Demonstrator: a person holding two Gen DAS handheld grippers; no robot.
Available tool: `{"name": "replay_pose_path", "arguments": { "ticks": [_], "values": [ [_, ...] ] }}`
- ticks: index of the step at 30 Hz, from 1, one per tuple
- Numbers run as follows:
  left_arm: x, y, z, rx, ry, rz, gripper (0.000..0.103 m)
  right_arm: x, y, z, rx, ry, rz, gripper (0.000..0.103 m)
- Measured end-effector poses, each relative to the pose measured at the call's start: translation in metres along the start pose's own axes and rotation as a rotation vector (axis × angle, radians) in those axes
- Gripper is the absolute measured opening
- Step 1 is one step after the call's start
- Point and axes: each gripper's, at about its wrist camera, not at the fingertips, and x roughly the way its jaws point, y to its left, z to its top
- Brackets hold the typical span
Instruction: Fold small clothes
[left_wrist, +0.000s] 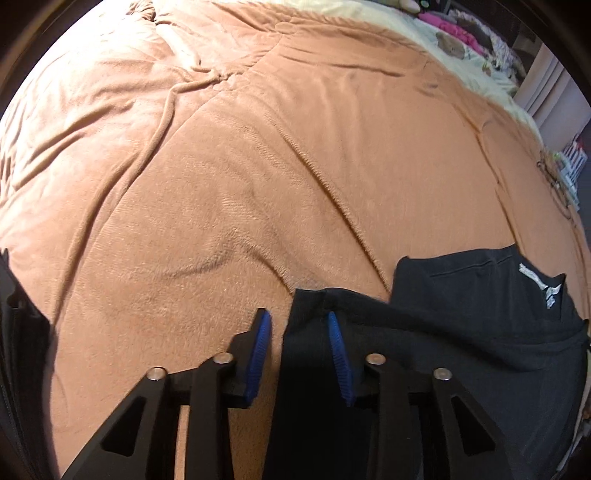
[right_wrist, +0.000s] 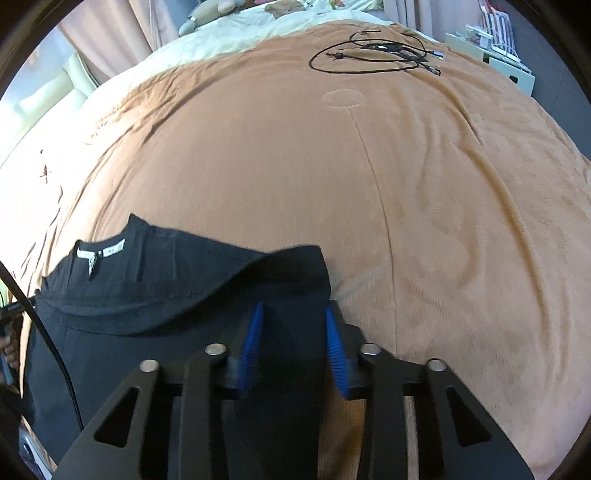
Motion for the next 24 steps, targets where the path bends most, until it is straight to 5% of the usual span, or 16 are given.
{"name": "replay_pose_path", "arguments": {
  "ticks": [3, 24],
  "values": [
    [-0.003, -0.003, -0.002, 0.010, -0.008, -0.019, 0.015, -0.006, -0.004, -0.001, 0.013, -0.015, 0.008, 0.001],
    [-0.116, -0.018, 0.022, 0.041, -0.209, -0.026, 0.008, -0.112, 0.001, -0.013, 0.036, -0.242, 0.019, 0.000]
  ]
}}
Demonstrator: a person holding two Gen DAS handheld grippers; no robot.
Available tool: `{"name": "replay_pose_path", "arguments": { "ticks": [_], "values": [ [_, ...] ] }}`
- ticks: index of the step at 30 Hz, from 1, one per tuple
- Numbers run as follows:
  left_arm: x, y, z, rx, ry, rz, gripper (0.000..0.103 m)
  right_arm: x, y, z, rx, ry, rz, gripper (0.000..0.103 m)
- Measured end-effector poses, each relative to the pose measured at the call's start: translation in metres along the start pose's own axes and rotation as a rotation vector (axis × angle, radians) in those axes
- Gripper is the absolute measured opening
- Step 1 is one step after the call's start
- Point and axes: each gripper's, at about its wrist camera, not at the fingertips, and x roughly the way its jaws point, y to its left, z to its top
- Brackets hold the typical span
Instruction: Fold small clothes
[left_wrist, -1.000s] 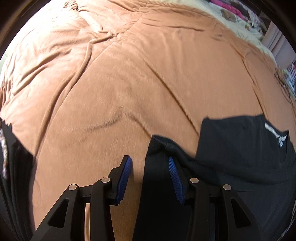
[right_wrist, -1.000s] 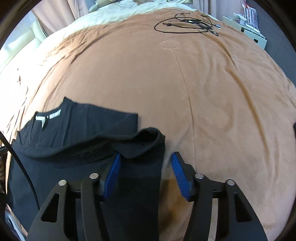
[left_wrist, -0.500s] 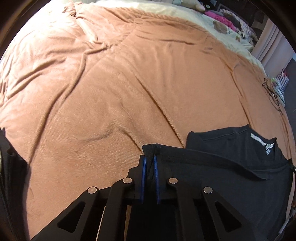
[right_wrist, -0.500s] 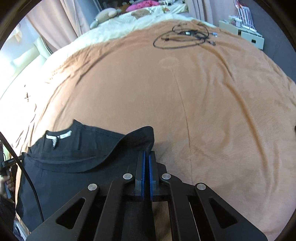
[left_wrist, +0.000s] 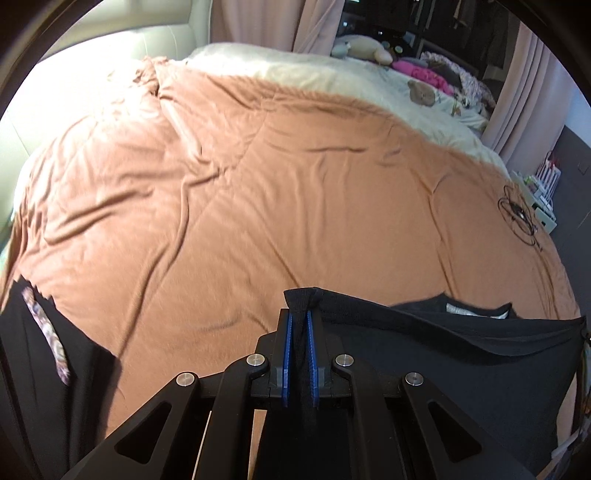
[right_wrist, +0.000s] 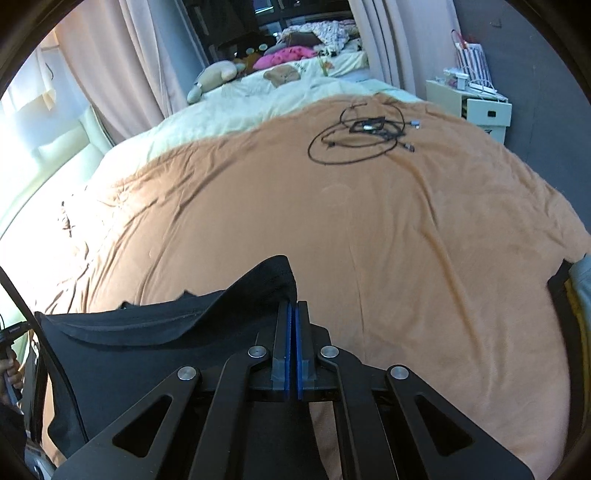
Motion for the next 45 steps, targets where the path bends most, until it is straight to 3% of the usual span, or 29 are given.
{"name": "replay_pose_path", "arguments": {
  "ticks": [6, 12, 18, 24, 26, 28, 31, 39, 45],
  "values": [
    [0.006, -0.012, 0.023, 0.003, -0.017, 0.008, 0.008, 0.014, 0.001, 0.010, 0.010, 0.006, -0.035, 0.000],
    [0.045, -0.024, 0.037, 0.029, 0.025, 0.045, 0.008, 0.051, 0.001, 0.021, 0.014, 0.063, -0.063, 0.000],
    [0.085, -0.020, 0.035, 0.024, 0.071, 0.070, 0.008, 0.091, -0.001, 0.028, 0.023, 0.096, -0.088, 0.000],
    [0.130, -0.015, 0.021, 0.007, 0.165, 0.135, 0.010, 0.121, -0.004, 0.028, 0.046, 0.152, -0.198, 0.000],
    [0.132, -0.010, 0.017, -0.018, 0.173, 0.113, 0.011, 0.119, -0.002, 0.030, 0.043, 0.150, -0.192, 0.000],
    [0.130, -0.008, 0.015, -0.028, 0.171, 0.112, 0.022, 0.113, 0.005, 0.031, 0.023, 0.143, -0.188, 0.000],
    [0.118, -0.016, 0.012, 0.005, 0.134, 0.105, 0.030, 0.106, 0.021, 0.026, -0.036, 0.154, -0.147, 0.000],
    [0.100, -0.071, -0.004, 0.111, 0.158, -0.007, 0.031, 0.111, 0.082, 0.003, -0.178, 0.234, -0.028, 0.000],
    [0.112, -0.106, -0.019, 0.175, 0.193, -0.040, 0.031, 0.136, 0.119, -0.009, -0.246, 0.292, 0.015, 0.000]
  ]
}}
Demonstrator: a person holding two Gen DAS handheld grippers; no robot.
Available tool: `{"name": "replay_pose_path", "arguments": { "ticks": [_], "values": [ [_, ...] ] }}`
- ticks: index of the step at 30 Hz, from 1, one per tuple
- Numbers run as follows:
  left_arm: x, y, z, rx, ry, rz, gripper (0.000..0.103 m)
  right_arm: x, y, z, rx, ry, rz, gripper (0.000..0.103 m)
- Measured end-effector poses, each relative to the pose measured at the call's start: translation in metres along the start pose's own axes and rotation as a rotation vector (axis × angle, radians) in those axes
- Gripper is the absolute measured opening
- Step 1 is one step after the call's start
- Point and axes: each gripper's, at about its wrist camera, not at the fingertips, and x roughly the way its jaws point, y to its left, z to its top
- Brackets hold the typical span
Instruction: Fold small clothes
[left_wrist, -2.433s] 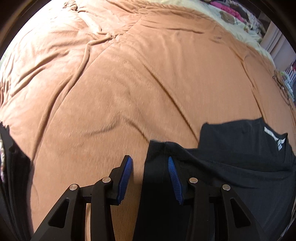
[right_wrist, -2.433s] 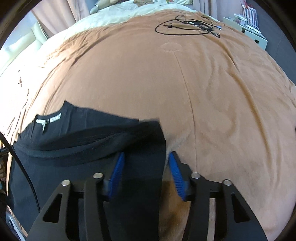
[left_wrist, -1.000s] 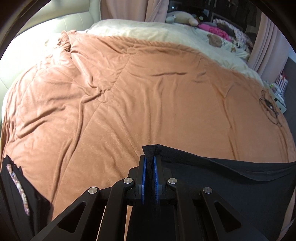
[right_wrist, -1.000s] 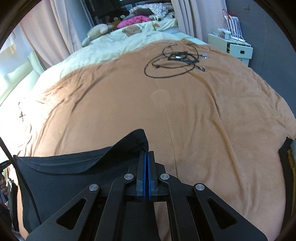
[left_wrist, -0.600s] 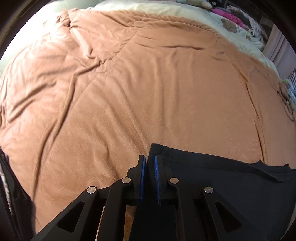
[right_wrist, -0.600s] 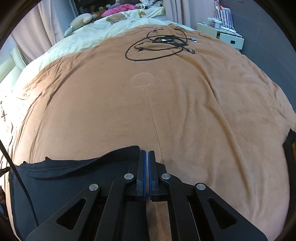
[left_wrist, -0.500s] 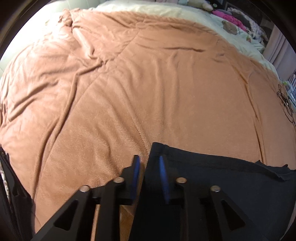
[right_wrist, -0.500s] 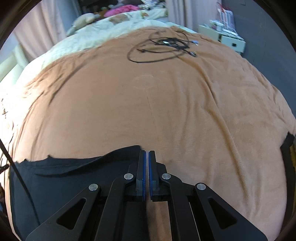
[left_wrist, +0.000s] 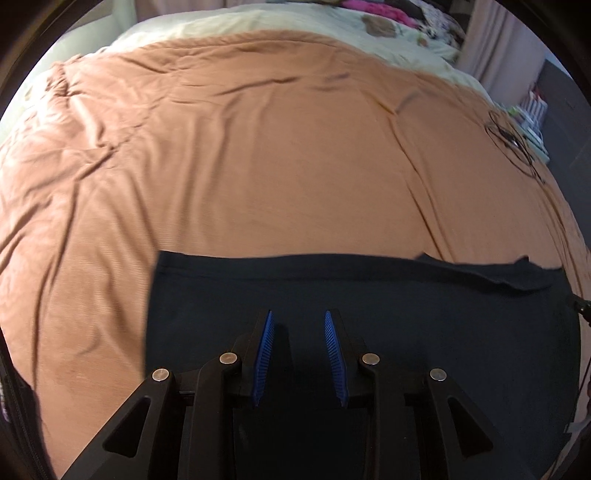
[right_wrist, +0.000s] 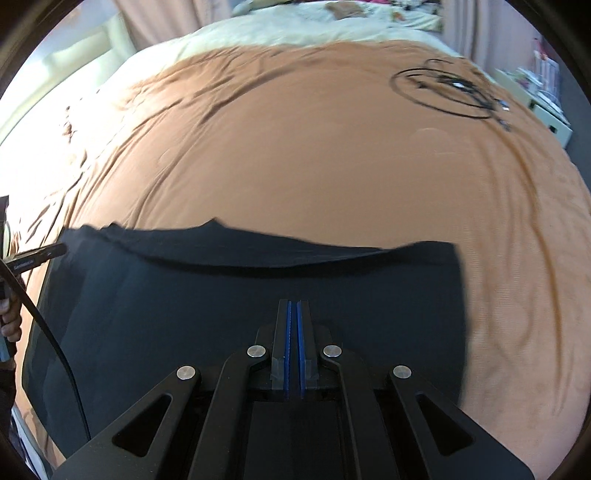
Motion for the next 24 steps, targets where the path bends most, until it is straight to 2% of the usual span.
{"name": "replay_pose_path", "arguments": {
  "ticks": [6, 15, 19, 24],
  "values": [
    [0.025, -0.021, 0.001, 0.034, 0.023, 0.001, 0.031, 0.037, 0.010, 0.018, -0.022, 0.034, -0.004, 0.000],
    [0.045, -0.026, 0.019, 0.023, -0.008, 0.016, 0.033, 0.069, 0.013, 0.047, 0.037, 0.026, -0.013, 0.000],
    [0.046, -0.027, 0.025, 0.006, -0.001, 0.019, 0.033, 0.069, 0.019, 0.053, 0.057, 0.036, -0.026, 0.000],
    [0.028, -0.022, 0.015, -0.014, -0.006, -0.022, 0.033, 0.048, 0.023, 0.042, 0.054, 0.030, -0.008, 0.000]
  ]
}}
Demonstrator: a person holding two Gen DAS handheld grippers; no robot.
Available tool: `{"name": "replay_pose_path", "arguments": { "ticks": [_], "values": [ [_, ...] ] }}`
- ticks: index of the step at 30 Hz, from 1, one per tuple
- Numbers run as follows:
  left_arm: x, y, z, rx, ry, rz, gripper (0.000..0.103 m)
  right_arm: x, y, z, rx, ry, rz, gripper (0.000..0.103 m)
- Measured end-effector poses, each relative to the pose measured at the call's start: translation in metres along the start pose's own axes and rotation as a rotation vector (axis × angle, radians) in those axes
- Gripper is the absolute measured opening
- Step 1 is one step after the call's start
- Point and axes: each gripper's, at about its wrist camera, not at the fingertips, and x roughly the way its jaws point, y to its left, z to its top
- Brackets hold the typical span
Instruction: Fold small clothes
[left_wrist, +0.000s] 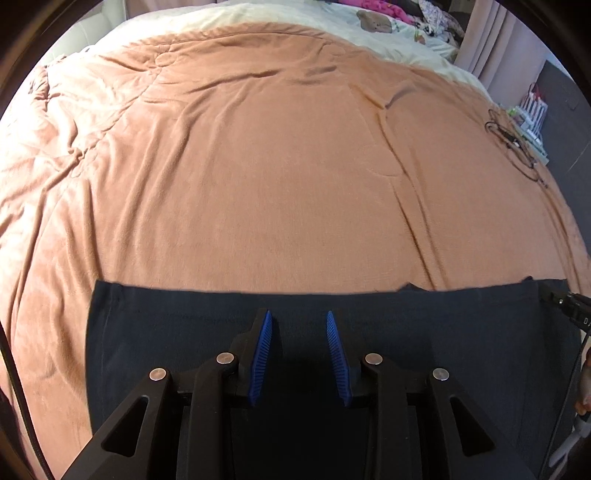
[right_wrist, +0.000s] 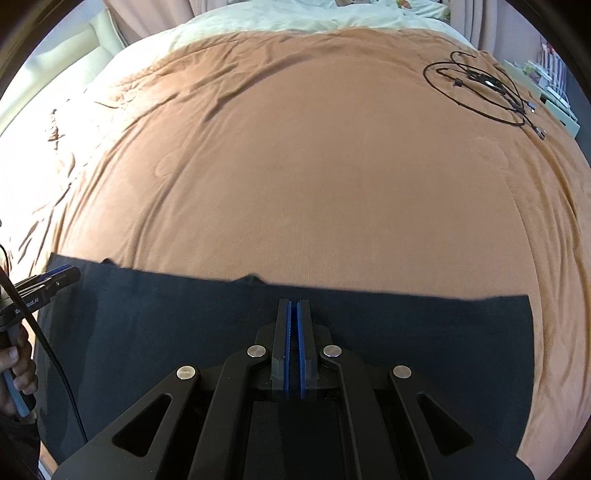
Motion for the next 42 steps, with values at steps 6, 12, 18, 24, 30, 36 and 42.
{"name": "replay_pose_path", "arguments": {
  "ticks": [6, 12, 18, 24, 30, 36, 42],
  "values": [
    [-0.031, 0.013, -0.019, -0.036, -0.013, -0.018, 0.033, -0.032, 0.013, -0.028, -0.018, -0.005, 0.029, 0.000],
    [-0.066, 0.023, -0.055, -0.060, -0.022, -0.044, 0.036, -0.054, 0.024, -0.067, -0.039, 0.014, 0.058, 0.000],
    [-0.093, 0.028, -0.097, -0.047, -0.034, -0.068, 0.047, -0.071, 0.039, -0.105, -0.061, 0.037, 0.079, 0.000],
    [-0.108, 0.039, -0.136, -0.062, -0.018, -0.076, 0.047, -0.083, 0.063, -0.147, -0.092, 0.058, 0.095, 0.000],
    [-0.126, 0.053, -0.179, -0.073, -0.006, -0.079, 0.047, -0.090, 0.092, -0.188, -0.132, 0.062, 0.102, 0.000],
    [-0.142, 0.066, -0.215, -0.073, -0.004, -0.083, 0.047, -0.086, 0.103, -0.219, -0.123, 0.074, 0.097, 0.000],
    [-0.154, 0.088, -0.242, -0.106, -0.008, -0.096, 0.047, -0.089, 0.104, -0.243, -0.062, 0.036, 0.122, 0.000]
  ]
}}
